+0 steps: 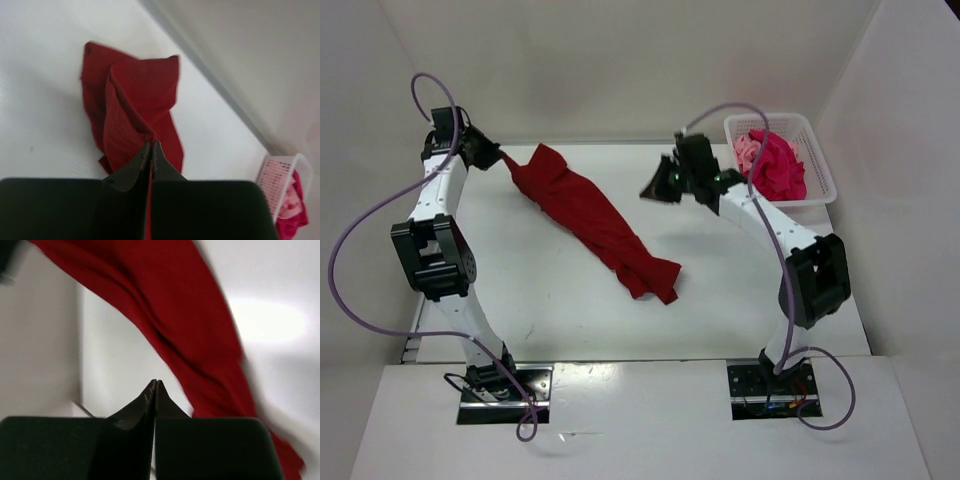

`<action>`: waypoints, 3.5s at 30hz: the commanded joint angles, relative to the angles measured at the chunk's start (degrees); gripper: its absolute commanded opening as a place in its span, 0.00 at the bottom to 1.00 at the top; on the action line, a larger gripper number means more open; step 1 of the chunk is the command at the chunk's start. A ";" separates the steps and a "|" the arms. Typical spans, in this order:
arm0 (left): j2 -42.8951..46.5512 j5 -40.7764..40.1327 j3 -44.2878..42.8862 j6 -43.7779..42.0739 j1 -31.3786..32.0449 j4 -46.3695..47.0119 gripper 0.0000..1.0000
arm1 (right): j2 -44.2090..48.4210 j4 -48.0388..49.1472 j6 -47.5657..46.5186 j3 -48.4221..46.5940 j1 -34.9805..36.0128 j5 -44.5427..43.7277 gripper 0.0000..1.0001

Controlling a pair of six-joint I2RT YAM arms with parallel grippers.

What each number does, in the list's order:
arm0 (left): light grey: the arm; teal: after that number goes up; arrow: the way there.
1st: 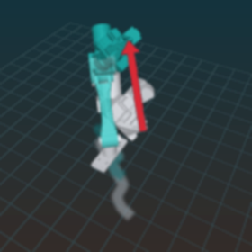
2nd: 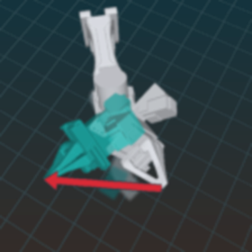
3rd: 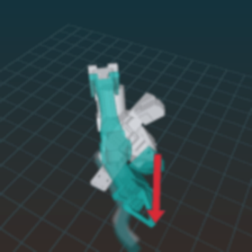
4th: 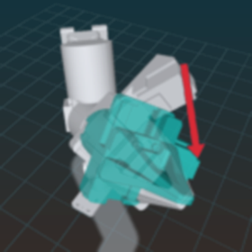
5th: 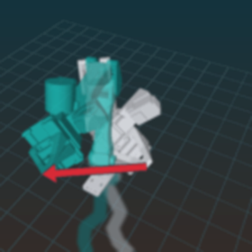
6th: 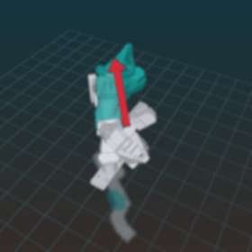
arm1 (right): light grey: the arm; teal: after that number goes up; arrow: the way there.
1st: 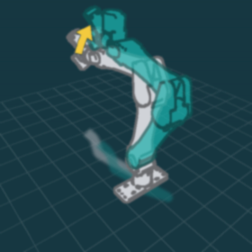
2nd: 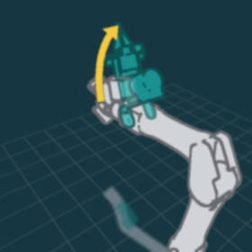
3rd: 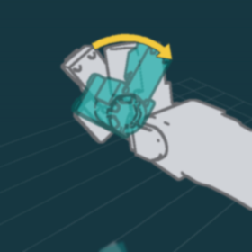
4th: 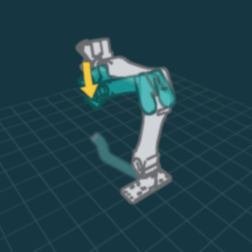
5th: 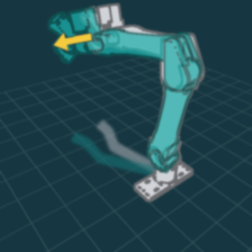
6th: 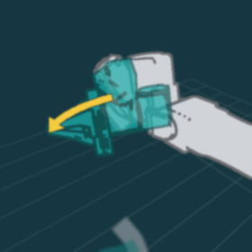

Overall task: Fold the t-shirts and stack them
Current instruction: Flatten out the tshirt

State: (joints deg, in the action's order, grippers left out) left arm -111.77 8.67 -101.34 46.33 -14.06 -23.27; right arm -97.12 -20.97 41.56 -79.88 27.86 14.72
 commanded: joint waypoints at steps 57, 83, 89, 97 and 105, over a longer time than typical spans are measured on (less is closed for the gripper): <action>16.49 7.86 -3.43 7.20 -7.20 5.51 0.00 | 15.71 -3.05 1.57 -28.36 6.77 8.99 0.00; 23.97 2.14 32.35 1.31 -7.12 9.91 0.00 | 29.78 -5.99 3.88 34.52 -5.81 -7.41 0.58; 22.91 2.14 30.59 0.79 -4.40 9.91 0.00 | 34.19 -1.89 14.06 46.97 1.84 -5.23 0.47; 22.38 -0.49 31.73 -0.27 -1.32 9.38 0.00 | 26.38 8.56 16.36 50.43 3.43 -4.53 0.42; 22.90 -1.11 33.92 -0.80 0.97 9.38 0.00 | 21.20 13.23 16.97 50.96 3.43 -4.53 0.45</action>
State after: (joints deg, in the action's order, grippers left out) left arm -90.00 8.43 -68.45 46.68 -13.76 -15.29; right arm -74.52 -12.80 57.71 -28.82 30.98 11.27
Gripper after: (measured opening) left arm 0.008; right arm 0.448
